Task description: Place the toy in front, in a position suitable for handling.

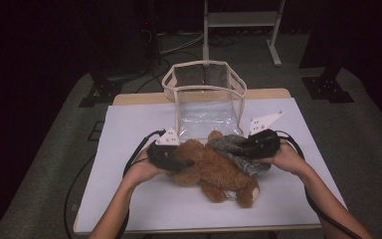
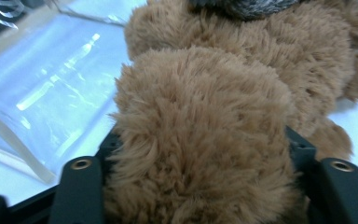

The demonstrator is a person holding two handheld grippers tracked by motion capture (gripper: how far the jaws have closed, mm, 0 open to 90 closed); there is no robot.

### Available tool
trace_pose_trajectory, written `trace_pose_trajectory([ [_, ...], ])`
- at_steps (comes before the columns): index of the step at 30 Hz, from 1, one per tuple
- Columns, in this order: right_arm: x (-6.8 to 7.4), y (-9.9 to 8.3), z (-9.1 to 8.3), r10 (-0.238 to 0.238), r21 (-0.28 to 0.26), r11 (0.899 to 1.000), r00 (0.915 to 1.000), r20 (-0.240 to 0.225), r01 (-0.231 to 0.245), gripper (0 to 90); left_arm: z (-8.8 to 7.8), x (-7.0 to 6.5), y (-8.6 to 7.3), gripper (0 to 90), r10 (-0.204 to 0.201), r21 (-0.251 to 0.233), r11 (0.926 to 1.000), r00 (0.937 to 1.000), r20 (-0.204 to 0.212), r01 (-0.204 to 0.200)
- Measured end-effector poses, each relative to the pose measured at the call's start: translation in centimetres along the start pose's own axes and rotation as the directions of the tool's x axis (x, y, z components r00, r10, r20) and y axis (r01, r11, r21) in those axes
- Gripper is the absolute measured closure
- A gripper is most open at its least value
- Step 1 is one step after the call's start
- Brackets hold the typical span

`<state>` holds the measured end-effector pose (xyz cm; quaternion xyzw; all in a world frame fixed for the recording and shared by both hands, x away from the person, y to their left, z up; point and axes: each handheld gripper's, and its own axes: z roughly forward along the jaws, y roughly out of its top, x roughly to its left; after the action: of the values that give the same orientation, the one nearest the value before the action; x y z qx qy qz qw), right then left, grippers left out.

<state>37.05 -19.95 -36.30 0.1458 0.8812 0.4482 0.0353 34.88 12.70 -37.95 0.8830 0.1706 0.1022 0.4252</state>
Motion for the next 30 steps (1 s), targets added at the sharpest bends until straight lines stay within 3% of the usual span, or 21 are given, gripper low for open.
trace_pose_trajectory([
  [4, 1.9, -1.2, 0.6, -0.017, -0.033, 0.999, 0.9995, -0.027, 0.017, 76.2, -0.8, -1.1, -1.5, 25.3, -0.017, -0.011, 0.9998, 0.9992, 0.035, 0.017],
  [10, 5.1, -2.2, 0.4, -0.079, -0.056, 0.995, 0.9968, -0.015, 0.078, 76.7, -2.4, -1.9, -0.9, 18.6, 0.016, -0.02, 0.9997, 0.9978, 0.065, -0.015],
  [14, 6.4, -2.6, 0.2, -0.11, -0.059, 0.992, 0.9939, -0.002, 0.11, 76.7, -2.3, -2.0, -0.7, 20.7, 0.023, -0.005, 0.9997, 0.9968, 0.076, -0.023],
  [17, 6.9, -2.7, 0.2, -0.116, -0.057, 0.992, 0.9932, -0.004, 0.116, 76.6, -2.1, -2.3, -1.2, 32.4, 0.034, 0.011, 0.9993, 0.9954, 0.09, -0.035],
  [21, 7.0, -1.7, -0.9, -0.121, -0.066, 0.991, 0.9924, -0.021, 0.119, 76.3, -2.2, -3.0, -1.7, 39.5, 0.092, 0.001, 0.9957, 0.9918, 0.089, -0.093],
  [23, 6.6, -0.9, -1.5, -0.131, -0.07, 0.989, 0.9914, -0.002, 0.131, 76.3, -2.0, -3.3, -1.9, 40.5, 0.107, -0.006, 0.9942, 0.9902, 0.089, -0.107],
  [26, 5.5, 0.2, -1.7, -0.119, -0.085, 0.989, 0.9928, 0.016, 0.12, 76.2, -1.7, -3.8, -1.9, 40.9, 0.137, -0.008, 0.9905, 0.9873, 0.08, -0.137],
  [30, 3.6, 0.8, -0.7, -0.089, -0.066, 0.994, 0.9955, 0.032, 0.091, 76.0, -1.5, -4.2, -1.8, 40.9, 0.163, 0.0, 0.9865, 0.9834, 0.078, -0.164],
])
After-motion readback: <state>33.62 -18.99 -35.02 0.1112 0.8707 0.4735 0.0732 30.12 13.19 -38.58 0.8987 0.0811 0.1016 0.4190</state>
